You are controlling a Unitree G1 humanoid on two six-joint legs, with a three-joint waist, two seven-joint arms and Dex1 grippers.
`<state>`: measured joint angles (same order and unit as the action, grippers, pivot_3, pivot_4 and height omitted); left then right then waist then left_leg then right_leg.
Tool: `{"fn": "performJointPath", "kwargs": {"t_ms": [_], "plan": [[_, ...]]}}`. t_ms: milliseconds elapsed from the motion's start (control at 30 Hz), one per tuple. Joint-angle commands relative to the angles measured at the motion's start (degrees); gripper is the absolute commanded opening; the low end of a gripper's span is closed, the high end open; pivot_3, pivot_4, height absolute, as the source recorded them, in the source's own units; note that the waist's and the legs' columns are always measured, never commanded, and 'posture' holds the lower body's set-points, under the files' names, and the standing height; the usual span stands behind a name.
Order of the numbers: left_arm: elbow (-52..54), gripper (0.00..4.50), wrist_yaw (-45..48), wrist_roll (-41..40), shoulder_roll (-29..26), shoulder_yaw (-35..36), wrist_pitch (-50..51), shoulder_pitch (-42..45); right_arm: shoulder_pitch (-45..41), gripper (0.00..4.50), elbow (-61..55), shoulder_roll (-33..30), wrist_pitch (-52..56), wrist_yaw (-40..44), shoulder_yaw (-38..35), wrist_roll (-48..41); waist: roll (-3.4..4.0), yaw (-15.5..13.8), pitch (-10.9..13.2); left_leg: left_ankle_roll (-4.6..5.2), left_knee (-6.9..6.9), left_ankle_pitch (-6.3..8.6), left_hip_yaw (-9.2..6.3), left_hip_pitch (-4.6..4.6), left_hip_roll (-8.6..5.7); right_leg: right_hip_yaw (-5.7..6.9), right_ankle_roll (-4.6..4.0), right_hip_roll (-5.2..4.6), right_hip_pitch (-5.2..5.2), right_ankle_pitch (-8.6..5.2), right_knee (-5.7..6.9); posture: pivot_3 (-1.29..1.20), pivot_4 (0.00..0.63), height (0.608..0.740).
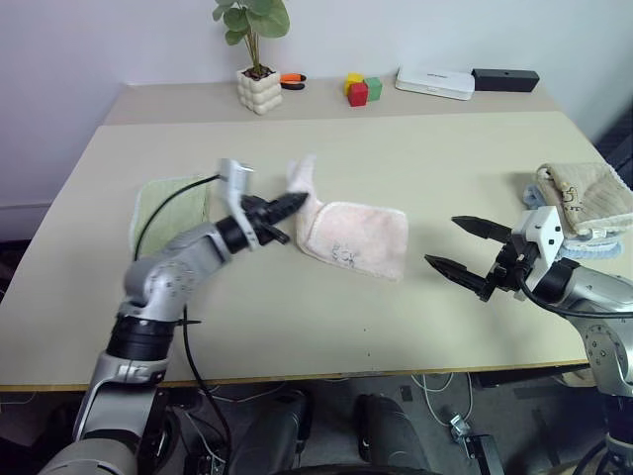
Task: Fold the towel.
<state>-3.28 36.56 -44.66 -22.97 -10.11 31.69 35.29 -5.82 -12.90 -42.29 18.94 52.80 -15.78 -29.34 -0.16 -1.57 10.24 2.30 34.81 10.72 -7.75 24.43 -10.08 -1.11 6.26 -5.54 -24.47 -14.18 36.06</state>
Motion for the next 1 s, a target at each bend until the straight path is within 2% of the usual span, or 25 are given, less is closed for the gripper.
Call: {"fn": "performJointPath", "kwargs": {"t_ms": [33,200,333,533,700,800,1000], "plan": [[-5.0,0.05,8.7,9.6,2.1,-6.3,-5.9,3.3,-0.5,4.5,-0.6,-0.9,-1.0,-0.7,-1.7,0.4,0.0,-0.3,0.0,0.0,0.01,0.0,0.0,0.0,0.0,0.0,0.0,0.0,0.0,0.0,0.0,0.0,0.15,0.74],[-13.2,0.05,19.0,16.3,8.8,-11.6,-10.8,8.7,1.5,4.5,-1.3,-1.2,-0.8,-1.5,-3.1,0.8,-0.03,-0.8,0.0,0.01,0.0,0.0,-0.03,0.02,0.02,0.04,0.03,0.02,-0.04,0.0,0.01,0.0,0.15,0.74],[-20.2,0.05,22.6,23.6,13.1,-15.6,-13.9,11.6,3.2,4.5,-3.0,-1.5,-0.4,-2.5,-4.9,0.4,-0.05,-0.8,0.0,0.12,0.22,0.07,-0.06,0.14,-0.01,0.12,0.15,-0.02,0.03,0.05,-0.04,0.0,0.15,0.74],[-28.1,0.05,24.2,28.2,17.9,-14.9,-15.4,13.6,6.1,4.5,-5.5,-1.1,0.6,-4.4,-6.9,0.3,-0.04,-0.7,0.0,0.18,0.22,0.1,-0.05,0.12,-0.01,0.11,0.34,0.0,-0.01,0.12,0.02,0.0,0.15,0.74],[-35.0,0.05,20.5,30.5,21.1,-11.5,-15.1,15.6,6.8,4.5,-7.5,-0.7,1.4,-6.2,-7.4,-0.1,-0.05,-0.7,0.1,0.18,0.34,0.1,-0.05,0.13,-0.02,0.11,0.38,-0.01,0.05,0.14,0.01,0.0,0.15,0.74],[-35.8,0.9,21.2,30.9,22.1,-10.1,-14.8,15.5,6.8,4.5,-7.7,-0.7,1.5,-6.9,-7.4,0.0,-0.06,-0.7,0.1,0.19,0.34,0.11,-0.05,0.12,-0.02,0.12,0.43,-0.01,0.06,0.16,0.01,0.0,0.15,0.74],[-28.3,3.93,29.5,28.6,21.3,-9.8,-12.5,12.2,5.0,4.5,-7.6,-0.9,2.2,-7.8,-6.3,-0.2,-0.05,-0.6,0.0,0.18,0.34,0.1,-0.05,0.12,-0.02,0.13,0.47,0.0,0.05,0.19,0.03,0.0,0.15,0.74]]}}
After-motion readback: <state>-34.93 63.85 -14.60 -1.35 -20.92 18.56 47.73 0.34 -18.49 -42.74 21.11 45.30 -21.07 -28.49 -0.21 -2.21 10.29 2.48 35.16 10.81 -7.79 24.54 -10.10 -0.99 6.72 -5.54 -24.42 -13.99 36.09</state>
